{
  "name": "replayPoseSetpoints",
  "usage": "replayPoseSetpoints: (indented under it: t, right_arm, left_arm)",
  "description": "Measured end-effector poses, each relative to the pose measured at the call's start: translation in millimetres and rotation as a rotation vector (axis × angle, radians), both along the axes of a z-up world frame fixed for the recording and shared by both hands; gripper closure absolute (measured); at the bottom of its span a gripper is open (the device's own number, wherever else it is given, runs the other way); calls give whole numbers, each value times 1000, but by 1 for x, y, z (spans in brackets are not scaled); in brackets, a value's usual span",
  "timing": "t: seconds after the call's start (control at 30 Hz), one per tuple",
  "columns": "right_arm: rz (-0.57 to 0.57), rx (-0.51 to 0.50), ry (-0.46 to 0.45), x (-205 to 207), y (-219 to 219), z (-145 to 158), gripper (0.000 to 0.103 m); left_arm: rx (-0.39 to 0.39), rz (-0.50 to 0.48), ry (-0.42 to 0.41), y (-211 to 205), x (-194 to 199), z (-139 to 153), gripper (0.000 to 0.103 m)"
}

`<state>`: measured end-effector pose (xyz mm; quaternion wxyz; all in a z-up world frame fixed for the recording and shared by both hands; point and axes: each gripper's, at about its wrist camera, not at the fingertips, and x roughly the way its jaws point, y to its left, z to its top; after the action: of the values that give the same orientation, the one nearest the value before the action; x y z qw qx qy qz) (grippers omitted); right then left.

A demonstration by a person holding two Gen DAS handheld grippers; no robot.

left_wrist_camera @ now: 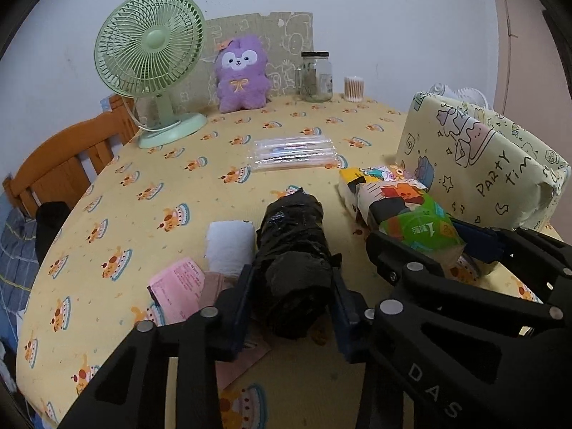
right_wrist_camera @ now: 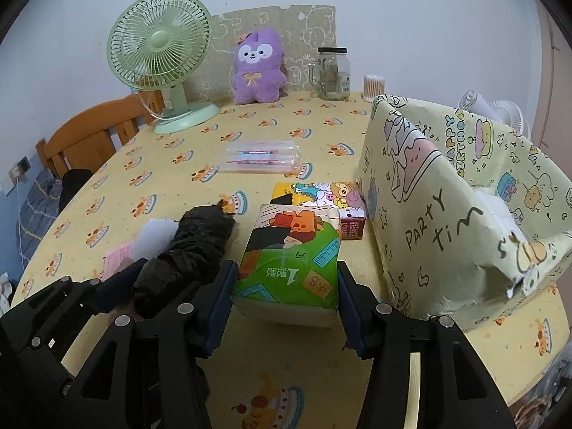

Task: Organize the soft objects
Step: 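Grasp the black wrapped bundle with the left gripper while the right grasps the green tissue pack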

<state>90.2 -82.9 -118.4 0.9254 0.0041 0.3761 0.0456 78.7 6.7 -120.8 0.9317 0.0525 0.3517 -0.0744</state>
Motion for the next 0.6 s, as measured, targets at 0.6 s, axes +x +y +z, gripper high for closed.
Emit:
replayPoseSetpoints:
  t: [0.6]
  right_arm:
    - [23, 19, -74, -18, 1, 27, 46]
  left_arm:
    - [-52, 27, -56, 3, -21, 27, 78]
